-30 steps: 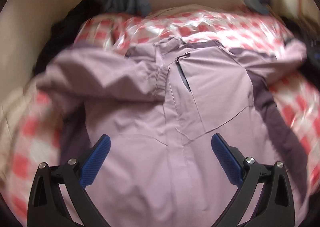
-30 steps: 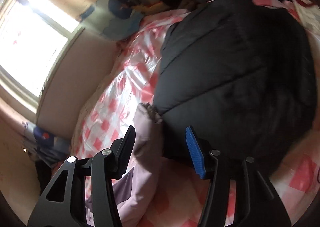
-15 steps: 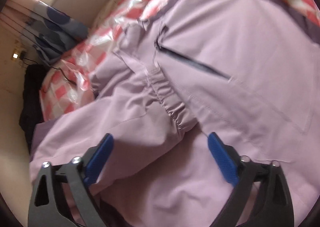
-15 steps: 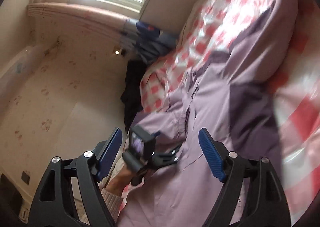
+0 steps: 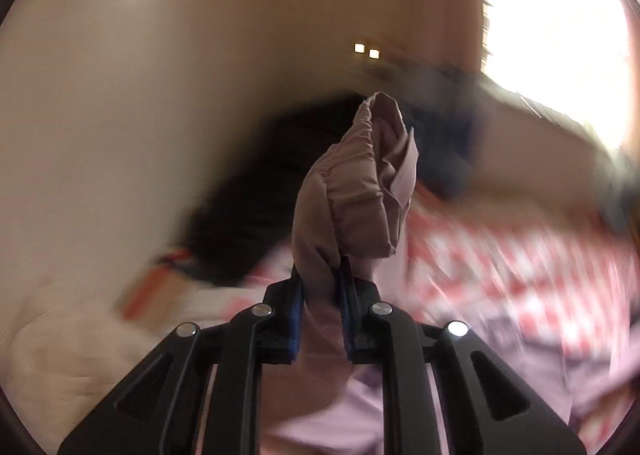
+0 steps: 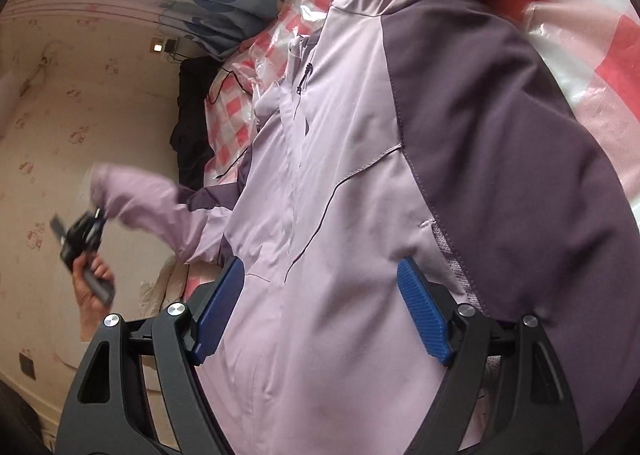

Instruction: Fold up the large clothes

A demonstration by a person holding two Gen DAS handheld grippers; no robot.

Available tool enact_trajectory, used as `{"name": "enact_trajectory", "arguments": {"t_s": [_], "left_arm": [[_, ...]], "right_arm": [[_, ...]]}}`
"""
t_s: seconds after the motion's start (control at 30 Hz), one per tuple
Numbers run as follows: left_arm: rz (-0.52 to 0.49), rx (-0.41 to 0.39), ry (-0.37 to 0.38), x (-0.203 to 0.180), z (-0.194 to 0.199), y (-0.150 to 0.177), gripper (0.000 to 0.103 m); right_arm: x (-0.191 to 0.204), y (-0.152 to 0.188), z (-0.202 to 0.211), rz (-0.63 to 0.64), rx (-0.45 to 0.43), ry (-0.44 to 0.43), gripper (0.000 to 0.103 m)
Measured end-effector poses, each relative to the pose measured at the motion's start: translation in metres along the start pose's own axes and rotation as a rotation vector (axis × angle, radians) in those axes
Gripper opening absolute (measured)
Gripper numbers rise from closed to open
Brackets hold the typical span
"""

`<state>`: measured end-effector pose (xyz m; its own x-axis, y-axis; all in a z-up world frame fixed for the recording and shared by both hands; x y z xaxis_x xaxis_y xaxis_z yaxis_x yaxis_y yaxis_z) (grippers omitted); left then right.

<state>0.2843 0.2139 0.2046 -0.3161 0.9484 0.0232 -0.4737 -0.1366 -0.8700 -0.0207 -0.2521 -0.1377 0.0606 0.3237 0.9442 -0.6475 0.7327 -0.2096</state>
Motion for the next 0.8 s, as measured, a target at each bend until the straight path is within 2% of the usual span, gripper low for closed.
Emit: {"name": "enact_trajectory", "arguments": {"t_s": [0.03,0.07,0.1,0.13,0.17,0.23,0.27,0.3,0.33,0.4,0.47,0.53,0.57,0.67,0.77,0.8], "left_arm": [[0.079,0.027,-0.097,0.043,-0.006,-0.011,0.027],[0.158,0.096,-0.182,0.092,-0.012,-0.015,0.033],[0.213,0.161,-0.239,0.127,-0.015,-0.014,0.055],[0.269,0.206,-0.280,0.158,-0.012,-0.011,0.070],[0.339,0.221,-0.296,0.191,-0.002,-0.005,0.082],[0.420,0.209,-0.279,0.238,0.023,0.007,0.090],[0.431,0.232,-0.280,0.251,0.031,0.015,0.095],[0.418,0.265,-0.252,0.262,0.046,0.029,0.095],[0.375,0.278,-0.189,0.261,0.061,0.041,0.095],[0.210,0.296,-0.019,0.244,0.098,0.076,0.096],[0.023,0.341,0.123,0.215,0.138,0.139,0.096],[-0.073,0.430,0.222,0.191,0.159,0.207,0.096],[-0.102,0.496,0.283,0.180,0.166,0.249,0.096],[-0.144,0.624,0.356,0.162,0.171,0.329,0.096],[-0.091,0.739,0.414,0.149,0.160,0.377,0.096],[-0.088,0.754,0.408,0.147,0.155,0.384,0.096]], "right_arm": [[-0.001,0.000,0.000,0.000,0.002,0.003,0.076],[0.001,0.001,0.000,0.004,0.005,0.006,0.077],[0.004,0.002,0.003,0.009,0.011,0.008,0.077],[0.013,0.001,-0.003,0.017,0.021,0.010,0.078],[0.015,0.000,-0.003,0.033,0.032,0.013,0.079],[0.030,-0.004,-0.013,0.077,0.060,0.040,0.079],[0.036,-0.006,-0.012,0.099,0.079,0.056,0.079],[0.046,-0.006,-0.002,0.130,0.085,0.058,0.079],[0.059,-0.004,0.011,0.176,0.086,0.054,0.079],[0.080,0.005,0.045,0.281,0.104,0.095,0.085],[0.086,0.017,0.087,0.326,0.121,0.152,0.093],[0.081,0.031,0.121,0.325,0.152,0.209,0.094],[0.078,0.036,0.133,0.318,0.167,0.235,0.094],[0.051,0.055,0.159,0.220,0.249,0.251,0.094],[0.031,0.075,0.165,0.167,0.328,0.244,0.094],[0.026,0.080,0.164,0.159,0.339,0.250,0.094]]}}
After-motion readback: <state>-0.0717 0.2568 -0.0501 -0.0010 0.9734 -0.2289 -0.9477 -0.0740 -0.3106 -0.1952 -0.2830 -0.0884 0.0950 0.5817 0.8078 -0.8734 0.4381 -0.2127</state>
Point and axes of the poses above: each gripper's, at about its wrist camera, not at the fingertips, and z roughly against the way its jaws point, x to its left, y to its underside, the point moved 4 cm from there along -z, roughly the way its jaws point, and after that the axes turned 14 degrees about -y, right-handed, at the moved point
